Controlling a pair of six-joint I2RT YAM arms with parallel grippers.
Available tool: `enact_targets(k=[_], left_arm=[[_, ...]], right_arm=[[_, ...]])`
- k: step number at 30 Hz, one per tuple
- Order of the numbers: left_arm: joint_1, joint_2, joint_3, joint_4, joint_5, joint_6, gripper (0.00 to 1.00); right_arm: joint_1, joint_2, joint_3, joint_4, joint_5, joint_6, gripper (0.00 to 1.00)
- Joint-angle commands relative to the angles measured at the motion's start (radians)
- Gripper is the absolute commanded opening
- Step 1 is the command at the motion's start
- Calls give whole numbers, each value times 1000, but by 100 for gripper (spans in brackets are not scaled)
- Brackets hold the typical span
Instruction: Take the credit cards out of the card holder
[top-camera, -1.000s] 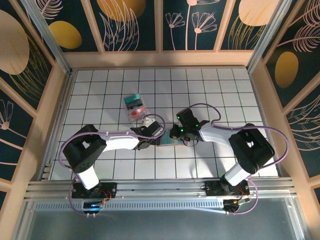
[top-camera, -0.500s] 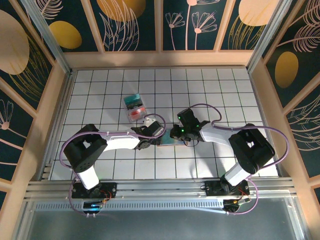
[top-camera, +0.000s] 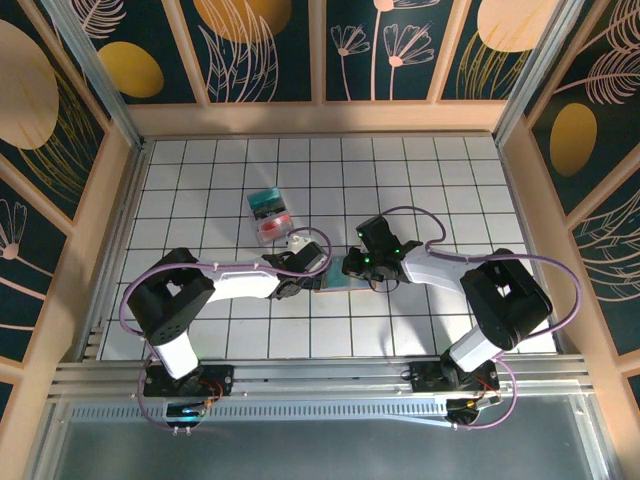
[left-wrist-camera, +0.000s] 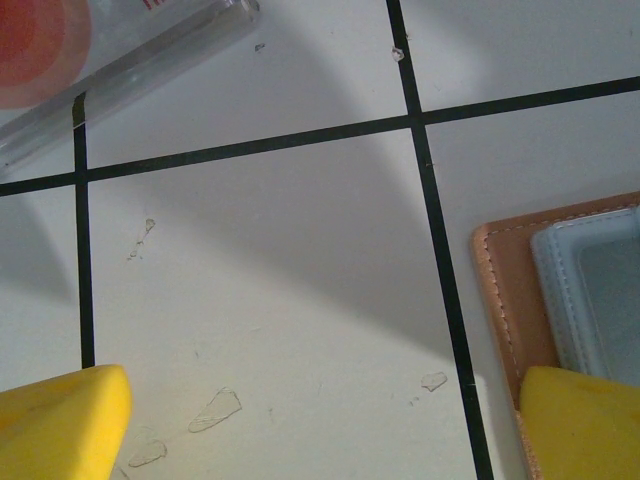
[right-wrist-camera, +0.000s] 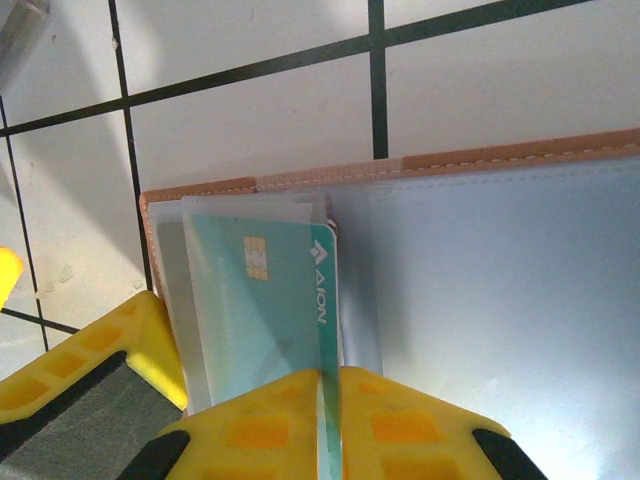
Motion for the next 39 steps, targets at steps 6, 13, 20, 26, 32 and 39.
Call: enact_targets(k=[6, 13, 20, 26, 32, 39], left_arm=[[3, -5, 38, -79, -2, 14, 99], [4, -26, 87, -67, 16, 45, 99], [4, 25, 125, -45, 23, 64, 99], [3, 76, 100, -46, 27, 58, 99], [4, 95, 70, -54, 26, 55, 99], [3, 98, 51, -53, 44, 52, 99]], right_arm=[[-10, -19, -15, -54, 51, -13, 12], [-8, -17, -17, -50, 47, -13, 12], [-12, -20, -18, -40, 35, -13, 12], [-18, -25, -41, -12, 15, -10, 12], [-36, -30, -77, 46, -37, 9, 14], [-57, -52, -127, 123, -96, 36, 18]])
